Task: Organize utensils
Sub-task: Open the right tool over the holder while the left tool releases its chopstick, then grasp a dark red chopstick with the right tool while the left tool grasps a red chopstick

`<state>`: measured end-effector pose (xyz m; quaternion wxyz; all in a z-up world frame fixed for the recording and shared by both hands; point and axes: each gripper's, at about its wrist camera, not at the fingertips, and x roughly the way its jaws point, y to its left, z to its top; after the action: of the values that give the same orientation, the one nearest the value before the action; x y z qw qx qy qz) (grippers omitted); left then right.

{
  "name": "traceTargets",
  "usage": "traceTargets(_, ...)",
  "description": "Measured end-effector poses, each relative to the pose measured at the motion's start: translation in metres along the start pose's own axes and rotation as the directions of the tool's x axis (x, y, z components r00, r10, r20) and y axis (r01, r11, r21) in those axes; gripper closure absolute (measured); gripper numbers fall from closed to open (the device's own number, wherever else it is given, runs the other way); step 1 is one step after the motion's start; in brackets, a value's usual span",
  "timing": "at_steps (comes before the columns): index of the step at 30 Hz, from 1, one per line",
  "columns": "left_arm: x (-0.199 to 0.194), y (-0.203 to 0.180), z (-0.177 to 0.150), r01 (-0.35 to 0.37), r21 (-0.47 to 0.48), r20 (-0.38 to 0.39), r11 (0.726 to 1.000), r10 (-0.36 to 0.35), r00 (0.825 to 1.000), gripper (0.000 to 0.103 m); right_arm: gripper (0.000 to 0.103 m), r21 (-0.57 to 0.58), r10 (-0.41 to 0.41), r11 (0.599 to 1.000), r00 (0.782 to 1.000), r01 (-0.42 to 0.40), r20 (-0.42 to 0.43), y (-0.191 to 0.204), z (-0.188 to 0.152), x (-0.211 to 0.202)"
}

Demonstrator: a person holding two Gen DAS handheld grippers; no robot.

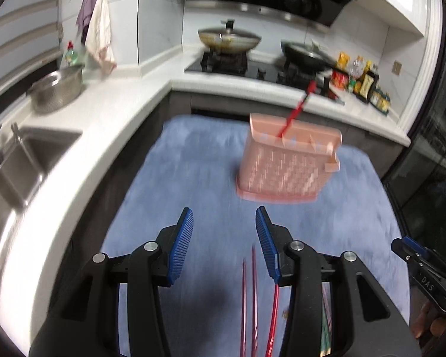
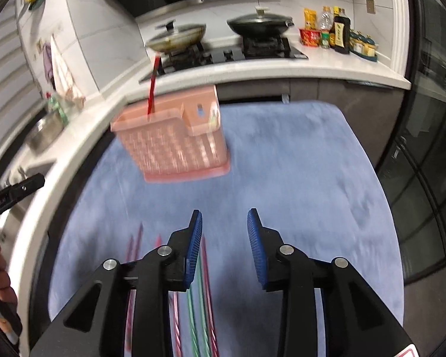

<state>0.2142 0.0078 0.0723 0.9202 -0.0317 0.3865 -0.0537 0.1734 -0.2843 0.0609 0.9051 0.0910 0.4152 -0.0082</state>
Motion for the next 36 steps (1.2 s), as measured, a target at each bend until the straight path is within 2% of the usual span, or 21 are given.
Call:
traceTargets(4, 0.005, 0.0, -0.048, -0.017, 0.038, -0.082, 0.999, 0.02, 0.996, 0.061, 0.071, 0.007, -0.004, 1.0, 0.998, 0.005, -0.066, -0.004, -0.051, -0.004)
traceTargets(6, 0.007, 0.002, -0.071, 0.0, 0.024, -0.132, 1.0, 0.004, 0.991, 0.061, 0.071, -0.013, -0.031, 0.999, 0.995, 0.03, -0.09, -0.003, -0.072, -0.003)
traceTargets(12, 0.012, 0.001, -0.118, 0.001, 0.032, -0.208, 0.999, 0.006, 0.978, 0.061, 0.071, -0.002, -0.024, 1.0, 0.984, 0.024, -0.174, -0.007, -0.122, 0.002)
traceTargets(22, 0.014, -0.001, -0.152, 0.018, 0.029, -0.257, 0.999, -0.01, 0.966, 0.061, 0.072, -0.014, -0.02, 1.0, 0.974, 0.018, -0.226, -0.003, -0.149, 0.013)
traceTargets(33, 0.016, -0.006, -0.169, 0.028, 0.034, -0.295, 0.999, -0.016, 0.955, 0.061, 0.09, -0.028, -0.007, 1.0, 0.965, 0.0, -0.263, 0.0, -0.163, 0.019)
traceTargets(36, 0.017, -0.006, -0.17, 0.03, 0.031, -0.3, 0.999, -0.019, 0.954, 0.061, 0.091, -0.031, -0.005, 1.0, 0.965, -0.003, -0.264, 0.001, -0.165, 0.019)
